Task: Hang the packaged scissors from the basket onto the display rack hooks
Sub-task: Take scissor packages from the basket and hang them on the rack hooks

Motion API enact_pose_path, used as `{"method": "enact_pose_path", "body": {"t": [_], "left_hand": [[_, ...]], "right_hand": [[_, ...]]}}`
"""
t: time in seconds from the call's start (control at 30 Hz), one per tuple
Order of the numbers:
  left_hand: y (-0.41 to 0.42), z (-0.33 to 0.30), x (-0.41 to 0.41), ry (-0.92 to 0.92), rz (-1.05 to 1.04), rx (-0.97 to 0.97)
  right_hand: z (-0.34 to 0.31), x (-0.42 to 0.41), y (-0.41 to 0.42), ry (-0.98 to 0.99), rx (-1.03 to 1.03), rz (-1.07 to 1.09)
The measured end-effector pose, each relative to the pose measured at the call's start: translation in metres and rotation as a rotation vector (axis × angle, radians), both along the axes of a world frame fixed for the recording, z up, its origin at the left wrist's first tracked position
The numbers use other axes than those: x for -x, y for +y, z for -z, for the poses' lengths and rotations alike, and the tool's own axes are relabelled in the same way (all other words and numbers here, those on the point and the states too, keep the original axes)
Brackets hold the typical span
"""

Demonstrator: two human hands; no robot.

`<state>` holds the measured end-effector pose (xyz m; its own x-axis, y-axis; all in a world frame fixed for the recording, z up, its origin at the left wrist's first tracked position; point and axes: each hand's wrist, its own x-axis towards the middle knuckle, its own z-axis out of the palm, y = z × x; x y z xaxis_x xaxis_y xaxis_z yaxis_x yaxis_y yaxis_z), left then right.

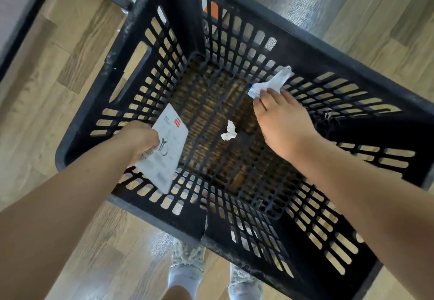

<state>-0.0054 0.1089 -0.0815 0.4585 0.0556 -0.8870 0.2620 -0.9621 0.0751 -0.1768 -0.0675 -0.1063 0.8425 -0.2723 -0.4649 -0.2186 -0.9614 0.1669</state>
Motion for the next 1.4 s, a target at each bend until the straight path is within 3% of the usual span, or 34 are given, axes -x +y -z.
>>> {"method": "enact_pose_path", "body": {"t": [0.1,0.2,0.37,0.43,0.53,0.7,0.77,0.83,0.97,1.07,1.2,1.3,1.4], "left_hand": [[-0.017,0.016,0.005,-0.070,0.075,0.139],[-0.036,0.030,0.009,-0.266,0.438,0.172],[-0.049,0.055,0.027,-0.533,1.034,-0.009],[-0.053,0.075,0.041,-0.500,1.145,-0.057],[-0.050,0.109,0.068,-0.359,1.242,-0.096],[-0.019,0.159,0.097,-0.002,1.469,-0.124],[-0.014,0.160,0.095,0.051,1.394,-0.069],[-0.016,0.157,0.087,0.021,1.241,0.036],[-0.022,0.159,0.056,-0.160,0.781,0.159],[-0.026,0.162,0.035,-0.172,0.446,0.149],[-0.027,0.174,0.030,-0.161,0.319,0.144],[-0.028,0.184,0.037,-0.197,0.291,0.130],[-0.027,0.191,0.042,-0.202,0.255,0.171]], "right_hand": [[0.005,-0.019,-0.018,0.069,0.088,-0.086],[0.023,-0.027,-0.026,0.073,0.299,-0.170],[0.058,-0.026,-0.029,0.142,0.314,-0.209],[0.069,-0.022,-0.031,0.101,0.452,-0.263],[0.085,-0.020,-0.033,0.189,0.490,-0.275],[0.109,-0.013,-0.035,0.085,0.481,-0.081],[0.107,-0.012,-0.033,0.174,0.457,-0.074],[0.106,-0.008,-0.032,0.129,0.374,0.020],[0.096,0.000,-0.014,0.212,0.222,0.256],[0.100,0.013,0.013,0.074,0.214,0.295],[0.133,0.018,0.034,0.016,0.047,0.336],[0.151,0.010,0.050,-0.055,-0.011,0.482],[0.168,0.021,0.058,-0.121,-0.383,0.685]]}}
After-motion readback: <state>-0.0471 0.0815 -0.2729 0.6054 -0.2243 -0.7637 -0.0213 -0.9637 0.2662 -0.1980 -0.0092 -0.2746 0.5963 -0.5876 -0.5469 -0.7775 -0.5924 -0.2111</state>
